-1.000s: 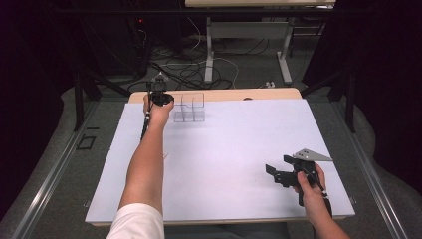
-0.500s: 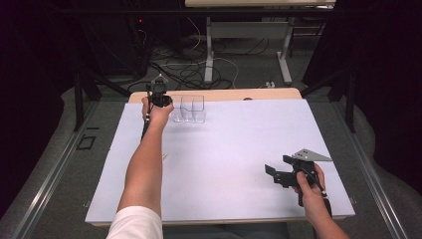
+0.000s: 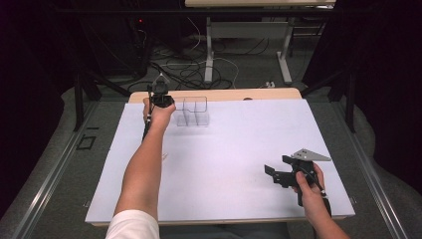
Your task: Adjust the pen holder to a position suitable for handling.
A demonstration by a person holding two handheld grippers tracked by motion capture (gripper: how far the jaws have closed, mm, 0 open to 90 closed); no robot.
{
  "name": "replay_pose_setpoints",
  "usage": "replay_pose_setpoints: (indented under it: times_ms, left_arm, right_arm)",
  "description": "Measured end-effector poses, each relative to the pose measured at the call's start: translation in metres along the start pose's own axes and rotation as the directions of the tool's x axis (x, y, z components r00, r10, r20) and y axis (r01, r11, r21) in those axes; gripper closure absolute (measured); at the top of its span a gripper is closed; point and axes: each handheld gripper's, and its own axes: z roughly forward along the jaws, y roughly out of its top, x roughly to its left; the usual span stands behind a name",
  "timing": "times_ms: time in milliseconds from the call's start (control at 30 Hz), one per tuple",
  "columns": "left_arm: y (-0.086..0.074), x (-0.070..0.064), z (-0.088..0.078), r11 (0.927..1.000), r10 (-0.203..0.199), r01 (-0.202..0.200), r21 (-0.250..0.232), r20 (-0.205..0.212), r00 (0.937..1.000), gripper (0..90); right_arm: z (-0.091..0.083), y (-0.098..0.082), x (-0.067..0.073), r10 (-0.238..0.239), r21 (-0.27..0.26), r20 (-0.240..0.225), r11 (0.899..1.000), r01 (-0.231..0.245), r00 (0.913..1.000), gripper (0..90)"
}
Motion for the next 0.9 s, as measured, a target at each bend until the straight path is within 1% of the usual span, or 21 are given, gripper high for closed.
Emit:
replay_pose_setpoints:
  times_ms: [67,133,233,267,333,367,400,500,600,633,667,733,800,833,900]
  left_arm:
    - [-0.002,-0.003,-0.003,0.9999,-0.003,0.003,0.016,0.004,1.0000,89.5]
    - [-0.005,-0.005,-0.006,0.9998,0.000,-0.001,0.019,0.006,1.0000,89.5]
    - [-0.009,-0.007,-0.010,0.9997,-0.004,0.004,0.025,0.011,0.9999,89.5]
    - [-0.013,-0.009,-0.015,0.9993,-0.008,0.007,0.036,0.012,0.9999,89.5]
    - [-0.018,-0.010,-0.020,0.9990,-0.013,0.012,0.042,0.017,0.9998,89.4]
    - [-0.018,-0.010,-0.020,0.9990,-0.013,0.012,0.042,0.017,0.9998,89.4]
    - [-0.023,-0.009,-0.024,0.9985,-0.027,0.025,0.048,0.027,0.9993,89.4]
    - [-0.033,-0.008,-0.031,0.9976,-0.044,0.042,0.055,0.046,0.9980,89.3]
    - [-0.040,-0.008,-0.038,0.9983,-0.031,0.027,0.052,0.066,0.9973,89.2]
    - [-0.043,-0.009,-0.040,0.9983,-0.036,0.032,0.049,0.071,0.9968,89.1]
    - [-0.046,-0.010,-0.043,0.9985,-0.032,0.028,0.048,0.078,0.9964,89.1]
    - [-0.050,-0.012,-0.046,0.9984,-0.030,0.025,0.051,0.090,0.9955,89.2]
    - [-0.055,-0.014,-0.049,0.9985,-0.018,0.013,0.053,0.088,0.9960,89.2]
    - [-0.057,-0.015,-0.050,0.9986,-0.006,0.001,0.054,0.086,0.9963,89.2]
    - [-0.060,-0.017,-0.052,0.9982,0.004,-0.008,0.059,0.075,0.9971,89.1]
  right_arm:
    - [0.000,0.000,0.001,0.003,-0.001,-0.001,1.000,-0.003,1.0000,15.3]
    - [0.000,0.000,0.001,0.000,0.001,-0.003,1.000,0.000,1.0000,15.3]
    - [0.000,0.000,0.002,-0.002,0.000,0.000,1.000,0.002,1.0000,15.3]
    - [0.000,0.001,0.002,-0.002,0.000,0.000,1.000,0.002,1.0000,15.3]
    - [0.000,0.001,0.002,-0.005,-0.002,-0.001,1.000,0.005,1.0000,15.3]
    - [-0.001,0.001,0.002,-0.008,-0.002,0.000,1.000,0.008,1.0000,15.3]
    - [-0.001,0.001,0.002,-0.006,-0.005,-0.001,1.000,0.006,1.0000,15.3]
    - [-0.001,0.001,0.002,-0.007,-0.004,-0.001,1.000,0.007,1.0000,15.3]
    - [-0.002,0.001,0.002,-0.010,-0.003,0.003,1.000,0.010,0.9999,15.3]
    - [-0.002,0.001,0.002,-0.004,-0.003,0.004,1.000,0.004,1.0000,15.3]
    - [-0.001,0.001,0.002,0.000,-0.005,0.005,1.000,0.000,1.0000,15.3]
    - [-0.001,0.001,0.002,-0.006,-0.004,0.005,1.000,0.006,1.0000,15.3]
    - [-0.001,0.001,0.002,-0.006,-0.001,0.007,1.000,0.006,1.0000,15.3]
    - [-0.001,0.001,0.002,-0.005,0.000,0.008,1.000,0.005,1.0000,15.3]
    - [0.000,0.001,0.002,-0.003,0.002,0.008,1.000,0.003,1.0000,15.3]
